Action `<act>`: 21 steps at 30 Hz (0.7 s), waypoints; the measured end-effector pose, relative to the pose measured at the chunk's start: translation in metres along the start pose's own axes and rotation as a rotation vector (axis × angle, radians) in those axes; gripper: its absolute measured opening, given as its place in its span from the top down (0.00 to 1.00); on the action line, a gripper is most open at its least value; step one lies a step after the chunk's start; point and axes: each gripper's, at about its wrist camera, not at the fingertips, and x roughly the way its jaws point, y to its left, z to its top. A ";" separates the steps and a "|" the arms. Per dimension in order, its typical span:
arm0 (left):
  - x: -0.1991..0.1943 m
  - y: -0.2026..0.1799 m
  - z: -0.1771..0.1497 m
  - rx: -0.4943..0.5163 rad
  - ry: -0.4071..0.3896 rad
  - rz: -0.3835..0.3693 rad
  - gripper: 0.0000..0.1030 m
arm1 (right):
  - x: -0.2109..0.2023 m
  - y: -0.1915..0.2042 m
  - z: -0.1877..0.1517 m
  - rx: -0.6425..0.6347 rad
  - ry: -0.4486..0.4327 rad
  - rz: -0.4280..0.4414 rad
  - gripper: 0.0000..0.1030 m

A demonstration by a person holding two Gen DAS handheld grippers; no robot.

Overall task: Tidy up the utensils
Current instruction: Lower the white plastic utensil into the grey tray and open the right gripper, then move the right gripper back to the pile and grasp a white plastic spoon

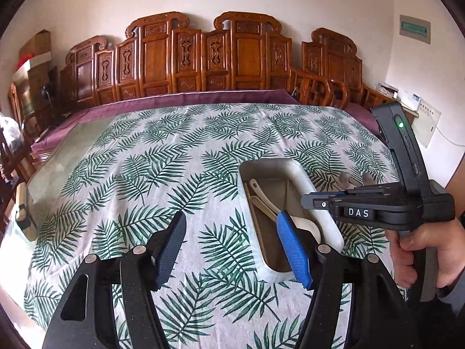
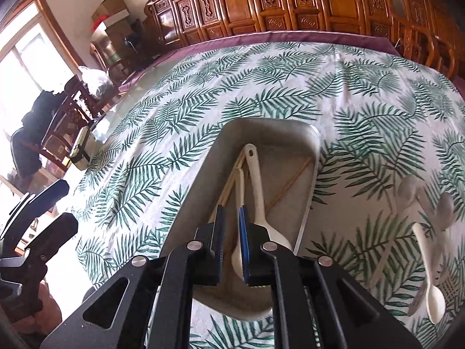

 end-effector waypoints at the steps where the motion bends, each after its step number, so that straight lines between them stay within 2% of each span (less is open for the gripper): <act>1: 0.000 -0.002 -0.001 0.004 0.000 -0.002 0.40 | -0.005 -0.002 -0.002 -0.005 -0.005 -0.003 0.89; 6: -0.001 -0.016 -0.004 0.034 -0.002 -0.024 0.36 | -0.032 -0.018 -0.013 -0.041 -0.028 -0.045 0.89; 8: -0.002 -0.023 -0.006 0.050 -0.005 -0.036 0.27 | -0.041 -0.027 -0.019 -0.050 -0.032 -0.070 0.89; 14: -0.003 -0.043 -0.011 0.081 -0.006 -0.048 0.14 | -0.069 -0.067 -0.039 -0.032 -0.036 -0.131 0.88; 16: -0.003 -0.048 -0.013 0.090 -0.005 -0.050 0.13 | -0.076 -0.087 -0.047 -0.017 -0.031 -0.167 0.76; 21: 0.001 -0.065 -0.020 0.109 0.026 -0.087 0.13 | -0.083 -0.137 -0.063 0.038 -0.015 -0.230 0.74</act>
